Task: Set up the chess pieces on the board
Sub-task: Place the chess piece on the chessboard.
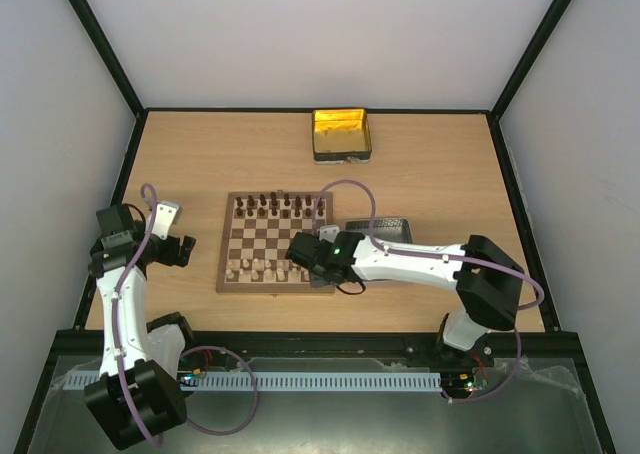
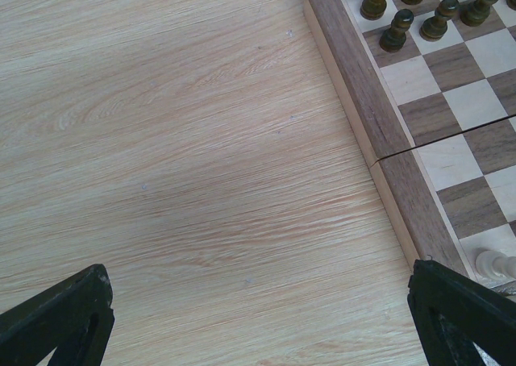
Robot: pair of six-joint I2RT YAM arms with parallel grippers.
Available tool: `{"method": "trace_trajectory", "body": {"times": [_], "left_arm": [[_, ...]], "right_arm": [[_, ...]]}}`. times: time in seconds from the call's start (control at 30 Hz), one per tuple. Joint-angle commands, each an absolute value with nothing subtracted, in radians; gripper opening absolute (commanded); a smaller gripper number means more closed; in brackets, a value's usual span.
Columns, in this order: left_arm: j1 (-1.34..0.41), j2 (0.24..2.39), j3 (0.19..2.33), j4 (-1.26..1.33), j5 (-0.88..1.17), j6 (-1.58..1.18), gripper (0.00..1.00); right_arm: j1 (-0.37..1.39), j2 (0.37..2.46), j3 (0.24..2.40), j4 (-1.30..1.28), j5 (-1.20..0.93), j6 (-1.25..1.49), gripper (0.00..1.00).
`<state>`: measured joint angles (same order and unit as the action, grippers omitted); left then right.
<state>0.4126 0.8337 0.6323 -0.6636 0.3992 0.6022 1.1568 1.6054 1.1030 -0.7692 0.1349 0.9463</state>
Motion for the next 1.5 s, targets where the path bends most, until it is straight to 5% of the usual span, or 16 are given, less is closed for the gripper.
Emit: {"method": "trace_trajectory", "body": {"times": [0.0,1.47], "left_arm": [[0.408,0.827,0.618,-0.658,0.404,0.603,0.99],[0.408,0.827,0.618,-0.660,0.409,0.606,0.99]], "right_arm": [[1.187,1.635,1.134,-0.746,0.126,0.980,0.02],[1.198,1.696,1.144,-0.752,0.141,0.980,0.05]]}}
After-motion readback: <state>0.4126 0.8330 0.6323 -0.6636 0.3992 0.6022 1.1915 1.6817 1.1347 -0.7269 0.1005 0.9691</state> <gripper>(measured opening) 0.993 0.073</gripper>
